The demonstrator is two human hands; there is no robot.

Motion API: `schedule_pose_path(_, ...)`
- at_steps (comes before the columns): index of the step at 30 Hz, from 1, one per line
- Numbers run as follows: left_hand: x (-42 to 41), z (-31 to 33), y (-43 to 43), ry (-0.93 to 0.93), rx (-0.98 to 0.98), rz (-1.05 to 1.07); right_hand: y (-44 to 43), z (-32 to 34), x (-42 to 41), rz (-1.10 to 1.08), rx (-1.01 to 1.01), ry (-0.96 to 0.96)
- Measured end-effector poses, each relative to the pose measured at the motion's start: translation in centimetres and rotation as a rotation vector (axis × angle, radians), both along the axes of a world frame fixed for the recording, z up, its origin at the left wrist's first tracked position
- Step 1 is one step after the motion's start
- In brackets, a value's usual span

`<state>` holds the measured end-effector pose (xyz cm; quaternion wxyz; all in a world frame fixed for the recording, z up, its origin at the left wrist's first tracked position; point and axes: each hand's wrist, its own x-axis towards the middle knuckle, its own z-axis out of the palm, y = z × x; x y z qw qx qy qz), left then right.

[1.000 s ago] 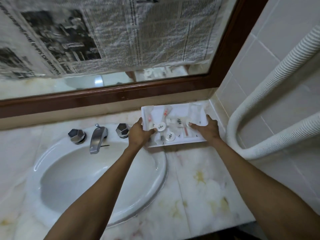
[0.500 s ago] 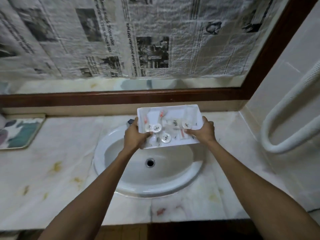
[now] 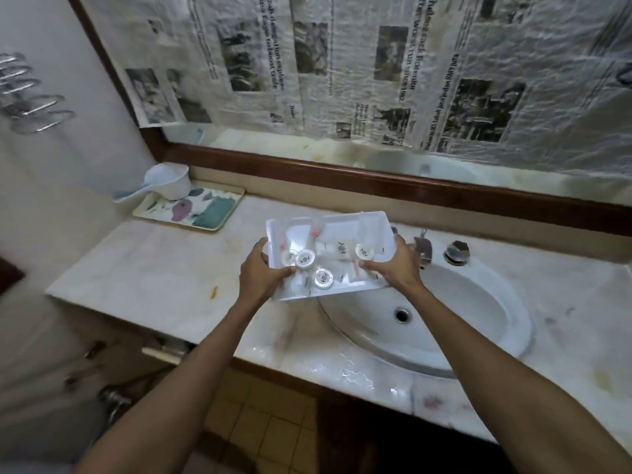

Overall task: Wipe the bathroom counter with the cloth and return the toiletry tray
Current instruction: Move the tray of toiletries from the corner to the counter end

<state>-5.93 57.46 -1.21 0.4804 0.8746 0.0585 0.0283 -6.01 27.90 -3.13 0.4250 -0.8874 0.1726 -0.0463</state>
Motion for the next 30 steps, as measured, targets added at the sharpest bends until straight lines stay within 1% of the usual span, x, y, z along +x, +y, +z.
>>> schedule_pose_path(9, -0.1, -1.5, 14.3, 0.059, -0.019, 0.229, 15.1, -0.1, 6.6, 0.244, 0.005, 0.055)
schedule_pose_path(17, 3.7, -4.0, 25.4, 0.133, -0.016, 0.426, 27.6, -1.8, 15.3, 0.438, 0.014, 0.091)
schedule_pose_path(23, 5.1, -6.2, 32.4, 0.187, -0.043, 0.59, 36.2, -3.3, 20.4, 0.645, 0.013, 0.125)
schedule_pose_path(26, 5.0, -7.2, 35.1, 0.219, -0.063, 0.651, 39.8, -4.8, 21.9, 0.686, 0.029, 0.151)
schedule_pose_path(30, 5.3, -8.6, 38.4, 0.249, -0.084, 0.68, 44.3, -6.6, 23.6, 0.752, 0.051, 0.189)
